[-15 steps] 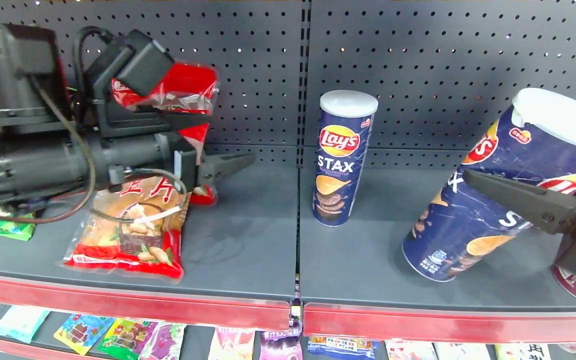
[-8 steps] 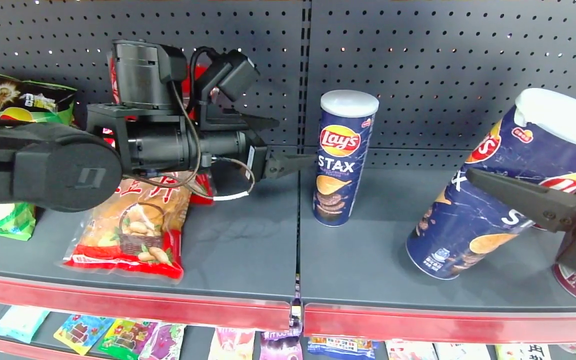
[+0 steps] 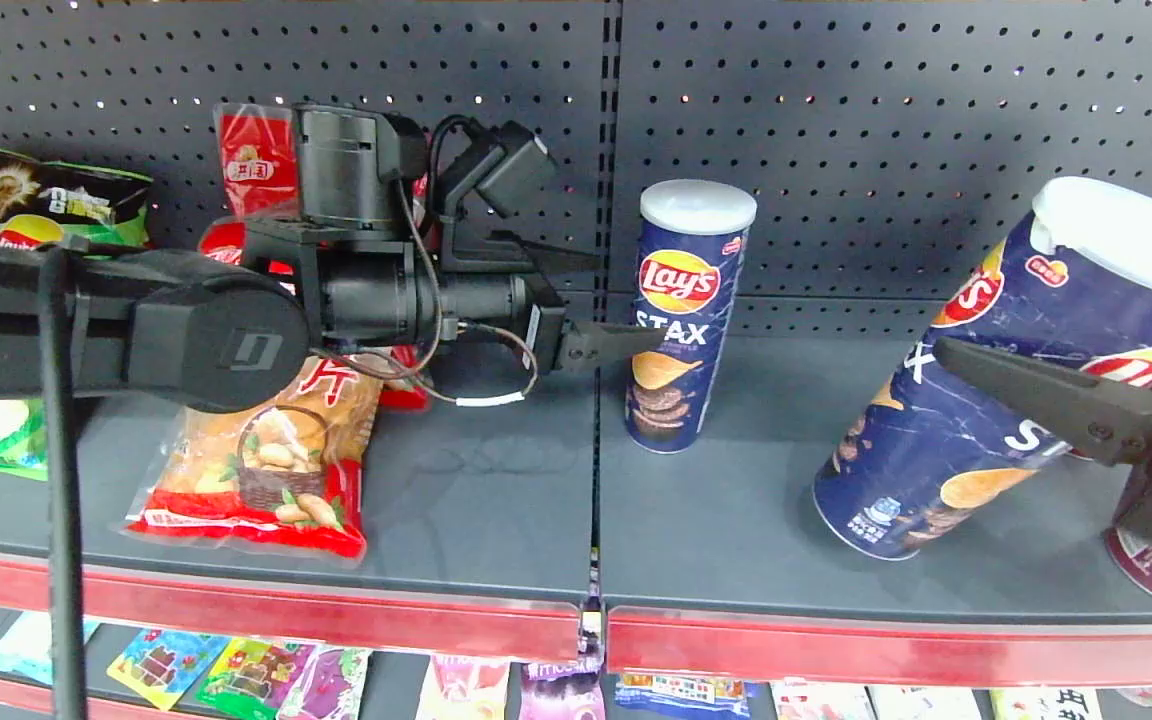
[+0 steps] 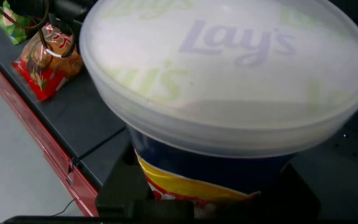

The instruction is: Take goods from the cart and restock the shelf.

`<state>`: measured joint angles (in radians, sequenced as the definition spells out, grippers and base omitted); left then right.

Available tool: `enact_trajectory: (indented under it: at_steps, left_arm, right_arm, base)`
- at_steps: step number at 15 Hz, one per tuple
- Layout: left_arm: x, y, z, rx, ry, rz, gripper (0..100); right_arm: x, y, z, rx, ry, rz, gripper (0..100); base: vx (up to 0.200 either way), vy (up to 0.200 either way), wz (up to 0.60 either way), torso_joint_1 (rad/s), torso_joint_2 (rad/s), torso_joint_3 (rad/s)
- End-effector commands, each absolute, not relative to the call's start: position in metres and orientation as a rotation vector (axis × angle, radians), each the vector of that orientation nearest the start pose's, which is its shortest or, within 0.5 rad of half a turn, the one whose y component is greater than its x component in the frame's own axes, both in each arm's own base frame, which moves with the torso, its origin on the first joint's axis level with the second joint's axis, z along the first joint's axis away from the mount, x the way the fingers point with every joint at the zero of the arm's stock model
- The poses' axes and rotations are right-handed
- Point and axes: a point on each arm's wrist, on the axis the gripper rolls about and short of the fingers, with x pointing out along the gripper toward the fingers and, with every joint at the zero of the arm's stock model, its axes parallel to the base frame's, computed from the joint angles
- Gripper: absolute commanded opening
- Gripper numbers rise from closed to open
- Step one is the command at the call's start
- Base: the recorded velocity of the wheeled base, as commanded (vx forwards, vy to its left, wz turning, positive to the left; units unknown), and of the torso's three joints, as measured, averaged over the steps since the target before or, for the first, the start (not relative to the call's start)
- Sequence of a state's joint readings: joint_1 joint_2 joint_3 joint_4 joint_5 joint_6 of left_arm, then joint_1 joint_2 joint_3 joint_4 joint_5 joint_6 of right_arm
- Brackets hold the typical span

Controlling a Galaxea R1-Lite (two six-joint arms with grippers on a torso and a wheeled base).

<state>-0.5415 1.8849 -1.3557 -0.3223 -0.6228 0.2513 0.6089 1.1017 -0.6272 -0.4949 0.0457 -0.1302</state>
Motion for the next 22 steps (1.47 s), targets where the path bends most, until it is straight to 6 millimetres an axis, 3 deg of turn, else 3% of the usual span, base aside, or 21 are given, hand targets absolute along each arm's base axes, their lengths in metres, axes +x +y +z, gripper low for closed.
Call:
enact_trajectory:
  at_steps: [1, 6, 17, 22]
  left_arm:
    - [0.318, -0.210, 0.244, 0.211, 0.060, -1.203, 100]
    - [0.339, -0.226, 0.240, 0.209, 0.036, -1.228, 100]
    - [0.354, -0.249, 0.234, 0.204, 0.009, -1.265, 100]
    - [0.350, -0.256, 0.233, 0.181, 0.023, -1.283, 100]
  right_arm:
    - [0.128, 0.091, 0.257, -0.120, -0.062, 0.653, 0]
    - [0.128, 0.090, 0.257, -0.120, -0.064, 0.653, 0]
    - [0.128, 0.091, 0.256, -0.122, -0.061, 0.653, 0]
    - [0.128, 0.090, 0.256, -0.122, -0.061, 0.651, 0]
  base:
    - [0.000, 0.000, 0.00, 0.000, 0.00, 0.000]
    - [0.000, 0.000, 0.00, 0.000, 0.00, 0.000]
    - [0.000, 0.000, 0.00, 0.000, 0.00, 0.000]
    - [0.000, 0.000, 0.00, 0.000, 0.00, 0.000]
